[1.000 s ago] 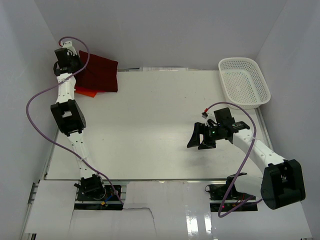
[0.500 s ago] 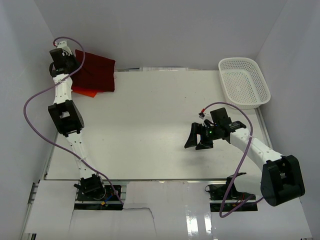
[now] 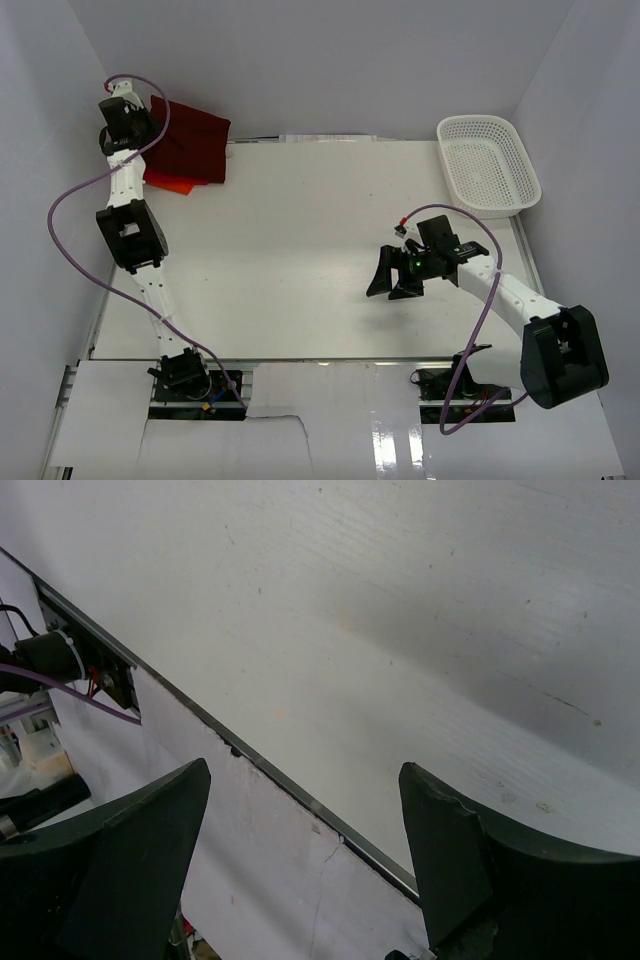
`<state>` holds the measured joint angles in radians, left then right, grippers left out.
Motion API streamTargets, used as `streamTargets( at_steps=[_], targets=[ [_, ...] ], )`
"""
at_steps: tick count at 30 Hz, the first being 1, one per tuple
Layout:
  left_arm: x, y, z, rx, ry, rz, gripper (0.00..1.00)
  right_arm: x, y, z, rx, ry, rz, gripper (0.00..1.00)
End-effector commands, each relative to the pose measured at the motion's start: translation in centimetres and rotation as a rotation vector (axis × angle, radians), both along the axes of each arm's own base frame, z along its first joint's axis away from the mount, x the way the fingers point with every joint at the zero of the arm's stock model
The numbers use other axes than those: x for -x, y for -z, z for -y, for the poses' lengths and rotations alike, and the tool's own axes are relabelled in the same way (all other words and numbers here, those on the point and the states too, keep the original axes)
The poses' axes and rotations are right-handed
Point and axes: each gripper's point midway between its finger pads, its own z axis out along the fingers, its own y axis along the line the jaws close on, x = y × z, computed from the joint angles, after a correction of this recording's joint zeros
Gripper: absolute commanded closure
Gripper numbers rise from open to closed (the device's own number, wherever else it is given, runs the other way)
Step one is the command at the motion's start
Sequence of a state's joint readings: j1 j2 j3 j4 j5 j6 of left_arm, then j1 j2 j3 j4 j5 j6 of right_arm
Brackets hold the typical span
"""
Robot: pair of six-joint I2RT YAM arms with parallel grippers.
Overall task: Fold and stack the t-shirts
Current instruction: Put the neatly folded tshirt into the corner of the board with the left arm
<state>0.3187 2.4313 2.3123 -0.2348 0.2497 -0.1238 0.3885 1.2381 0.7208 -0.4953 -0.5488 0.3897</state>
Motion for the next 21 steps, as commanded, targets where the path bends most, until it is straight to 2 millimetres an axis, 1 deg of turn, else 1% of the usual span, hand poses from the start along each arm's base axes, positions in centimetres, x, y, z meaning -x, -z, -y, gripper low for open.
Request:
streamTargets(
  at_steps=[1, 2, 4, 5, 6, 8, 10, 13, 17, 21],
  targets=[
    [0.0, -4.3, -1.6, -0.056, -0.039, 0.108, 1.00, -1.0, -1.3, -0.8, -0.024, -0.008, 0.043, 0.17],
    [0.0, -2.8, -1.8, -0.052, -0.047, 0.086, 1.00, -1.0, -1.4, -0.9, -0.026, -0.007, 0.039, 0.17],
    [-0.3, -2.0, -2.2, -0.058, -0.062, 0.085, 1.00, -0.9, -1.4, -1.0, -0.028, -0.009, 0.036, 0.17],
    [-0.5, -1.3, -2.2, -0.056, -0.063, 0.078, 1.00, -0.9, -1.5, -1.1, -0.028, -0.008, 0.036, 0.17],
    [-0.7, -1.3, -2.4, -0.060, -0.068, 0.088, 1.00, -1.0, -1.5, -1.1, -0.028, -0.008, 0.035, 0.17],
    [-0.8, -0.8, -2.8, -0.067, -0.079, 0.088, 1.00, -1.1, -1.5, -1.2, -0.026, -0.009, 0.032, 0.17],
    [-1.1, -1.0, -2.9, -0.081, -0.080, 0.106, 1.00, -1.0, -1.3, -1.3, -0.025, -0.012, 0.024, 0.17],
    [-1.3, -0.3, -3.5, -0.108, -0.103, 0.107, 1.00, -1.0, -1.2, -1.4, -0.026, -0.011, 0.016, 0.17],
    [-1.5, 1.3, -4.1, -0.130, -0.119, 0.084, 1.00, -1.0, -0.9, -1.5, -0.025, -0.009, 0.006, 0.17],
    [-1.6, 3.3, -4.1, -0.117, -0.115, 0.063, 1.00, -0.9, -0.8, -1.6, -0.025, -0.009, 0.000, 0.17]
  ],
)
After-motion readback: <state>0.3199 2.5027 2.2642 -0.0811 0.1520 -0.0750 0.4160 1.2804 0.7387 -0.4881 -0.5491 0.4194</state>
